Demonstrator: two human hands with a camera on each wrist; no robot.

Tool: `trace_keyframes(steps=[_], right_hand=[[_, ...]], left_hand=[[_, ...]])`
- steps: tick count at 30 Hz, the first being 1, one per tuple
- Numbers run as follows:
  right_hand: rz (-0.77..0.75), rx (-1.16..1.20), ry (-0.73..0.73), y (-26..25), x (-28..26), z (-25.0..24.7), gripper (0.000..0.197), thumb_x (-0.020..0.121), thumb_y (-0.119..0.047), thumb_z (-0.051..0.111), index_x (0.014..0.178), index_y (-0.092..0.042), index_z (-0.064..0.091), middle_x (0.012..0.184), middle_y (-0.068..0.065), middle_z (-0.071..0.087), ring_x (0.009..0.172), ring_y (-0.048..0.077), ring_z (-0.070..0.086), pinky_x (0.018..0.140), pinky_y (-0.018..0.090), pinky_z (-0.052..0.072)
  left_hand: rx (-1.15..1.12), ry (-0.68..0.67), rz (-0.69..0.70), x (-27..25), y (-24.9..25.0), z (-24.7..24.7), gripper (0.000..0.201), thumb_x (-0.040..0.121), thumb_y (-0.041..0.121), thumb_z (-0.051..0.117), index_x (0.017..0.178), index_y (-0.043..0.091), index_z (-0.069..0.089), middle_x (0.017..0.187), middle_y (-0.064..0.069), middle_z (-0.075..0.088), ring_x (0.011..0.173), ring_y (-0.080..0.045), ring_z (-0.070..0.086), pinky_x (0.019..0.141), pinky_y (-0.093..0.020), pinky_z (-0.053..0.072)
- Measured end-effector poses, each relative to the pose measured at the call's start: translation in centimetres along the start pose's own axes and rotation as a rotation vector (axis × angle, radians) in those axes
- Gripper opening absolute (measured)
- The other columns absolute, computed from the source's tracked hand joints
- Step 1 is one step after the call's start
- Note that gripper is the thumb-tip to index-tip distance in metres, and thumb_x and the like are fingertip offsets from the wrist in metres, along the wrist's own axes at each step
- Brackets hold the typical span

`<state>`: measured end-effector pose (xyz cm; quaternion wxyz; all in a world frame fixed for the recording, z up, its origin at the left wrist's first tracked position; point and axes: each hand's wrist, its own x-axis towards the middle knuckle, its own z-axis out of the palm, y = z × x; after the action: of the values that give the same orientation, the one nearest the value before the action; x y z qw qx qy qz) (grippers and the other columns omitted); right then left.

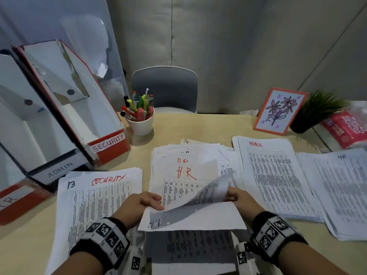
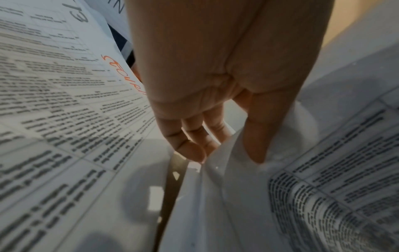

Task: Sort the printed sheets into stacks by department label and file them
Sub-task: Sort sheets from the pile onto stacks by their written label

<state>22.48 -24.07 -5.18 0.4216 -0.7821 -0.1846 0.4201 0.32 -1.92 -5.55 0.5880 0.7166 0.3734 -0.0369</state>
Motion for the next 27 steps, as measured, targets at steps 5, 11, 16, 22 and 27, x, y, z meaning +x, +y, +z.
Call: trace_keyframes(steps=[5, 11, 16, 22, 27], right_hand=[[-0.035, 0.022, -0.024, -0.5, -0.8, -0.2, 0.021, 0.054, -0.011, 0.086, 0.060, -0.025, 0.071, 0.061, -0.007, 0.068, 0.055, 0.006, 0.061, 0.054, 0.018, 0.047], [-0.005, 0.094, -0.101, 0.3, -0.2, -0.6, 0.030, 0.075, 0.023, 0.059, 0.062, -0.003, 0.065, 0.088, 0.008, 0.067, 0.066, 0.000, 0.067, 0.059, 0.012, 0.049], [-0.013, 0.115, -0.118, 0.7, -0.1, -0.8, 0.029, 0.075, 0.021, 0.062, 0.060, -0.004, 0.066, 0.088, 0.007, 0.069, 0.071, 0.008, 0.069, 0.062, 0.018, 0.052], [-0.061, 0.155, -0.102, 0.7, -0.1, -1.2, 0.016, 0.068, -0.008, 0.080, 0.057, -0.012, 0.070, 0.085, -0.002, 0.074, 0.079, 0.013, 0.070, 0.067, 0.017, 0.052], [-0.032, 0.168, -0.079, 1.0, 0.4, -1.7, 0.038, 0.075, 0.016, 0.064, 0.052, -0.013, 0.070, 0.076, -0.002, 0.073, 0.072, 0.014, 0.068, 0.063, 0.023, 0.053]], left_hand=[[-0.016, -0.007, -0.016, -0.5, 0.0, -0.6, 0.031, 0.075, -0.013, 0.066, 0.069, 0.014, 0.078, 0.085, -0.009, 0.072, 0.074, -0.018, 0.067, 0.065, -0.018, 0.054], [-0.232, 0.156, -0.207, 1.1, -0.8, -0.3, 0.014, 0.082, 0.005, 0.071, 0.095, 0.003, 0.069, 0.079, -0.012, 0.070, 0.070, -0.024, 0.066, 0.069, -0.035, 0.059], [-0.054, 0.264, -0.249, 2.6, -0.4, 0.9, 0.051, 0.055, 0.039, 0.091, 0.087, 0.012, 0.061, 0.080, -0.010, 0.064, 0.062, -0.026, 0.061, 0.056, -0.034, 0.053], [0.053, 0.304, -0.259, 2.8, 0.2, 0.9, 0.041, 0.060, 0.020, 0.089, 0.087, 0.013, 0.059, 0.086, -0.005, 0.064, 0.075, -0.021, 0.062, 0.061, -0.029, 0.051], [-0.110, 0.275, -0.235, 2.6, -0.8, -0.4, 0.023, 0.071, 0.006, 0.081, 0.089, 0.007, 0.066, 0.082, -0.012, 0.073, 0.071, -0.025, 0.068, 0.066, -0.035, 0.056]])
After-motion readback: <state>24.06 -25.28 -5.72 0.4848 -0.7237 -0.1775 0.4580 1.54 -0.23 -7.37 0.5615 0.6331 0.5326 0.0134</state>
